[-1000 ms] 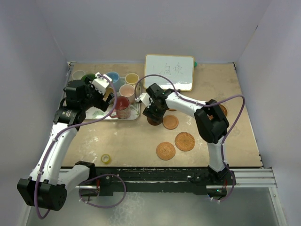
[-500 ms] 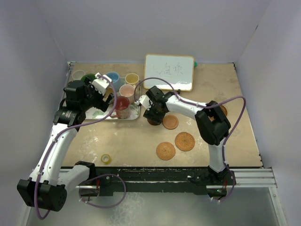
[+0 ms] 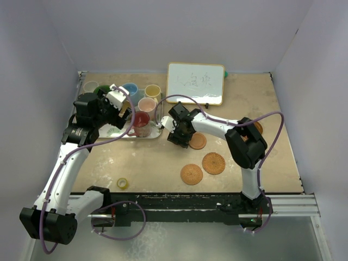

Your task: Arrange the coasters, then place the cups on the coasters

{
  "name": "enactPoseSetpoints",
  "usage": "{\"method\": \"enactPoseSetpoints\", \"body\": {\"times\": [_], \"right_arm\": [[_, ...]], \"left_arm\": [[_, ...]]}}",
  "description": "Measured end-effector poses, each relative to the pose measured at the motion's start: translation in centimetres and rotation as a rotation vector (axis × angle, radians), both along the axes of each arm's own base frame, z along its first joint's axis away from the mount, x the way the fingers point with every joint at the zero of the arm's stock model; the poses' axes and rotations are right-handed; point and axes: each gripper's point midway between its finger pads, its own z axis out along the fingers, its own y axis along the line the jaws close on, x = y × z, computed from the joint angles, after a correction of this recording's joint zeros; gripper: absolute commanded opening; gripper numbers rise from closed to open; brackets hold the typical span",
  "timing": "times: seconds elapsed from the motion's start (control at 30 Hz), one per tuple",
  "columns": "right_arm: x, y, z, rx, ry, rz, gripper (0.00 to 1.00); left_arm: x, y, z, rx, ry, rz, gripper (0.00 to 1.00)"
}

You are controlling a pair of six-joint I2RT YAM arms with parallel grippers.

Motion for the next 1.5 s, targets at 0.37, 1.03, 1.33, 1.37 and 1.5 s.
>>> {"method": "enactPoseSetpoints", "body": {"times": [0.37, 1.03, 1.33, 1.37, 1.5], "right_arm": [[-0.4, -0.1, 0.3, -0.005, 0.013, 0.041, 0.68], [-1.8, 3.9, 1.8, 0.092, 0.051, 0.140, 0.68], [-2.5, 3.9, 0.3, 0.079, 0.098, 0.158, 0.68], [-2.5, 4.0, 0.3, 0.079, 0.098, 0.160, 0.68], [-2.6, 3.9, 0.2, 0.081, 0.100, 0.171, 0.67]], "left_arm": [[0.0, -0.1, 0.0, -0.001, 0.001, -0.004, 0.87], [0.3, 0.7, 0.2, 0.004, -0.011, 0.044, 0.88], [0.4, 0.8, 0.5, -0.005, -0.022, 0.061, 0.88], [0.4, 0.9, 0.6, -0.006, -0.024, 0.061, 0.88], [0.3, 0.9, 0.8, -0.007, -0.030, 0.061, 0.88]]}}
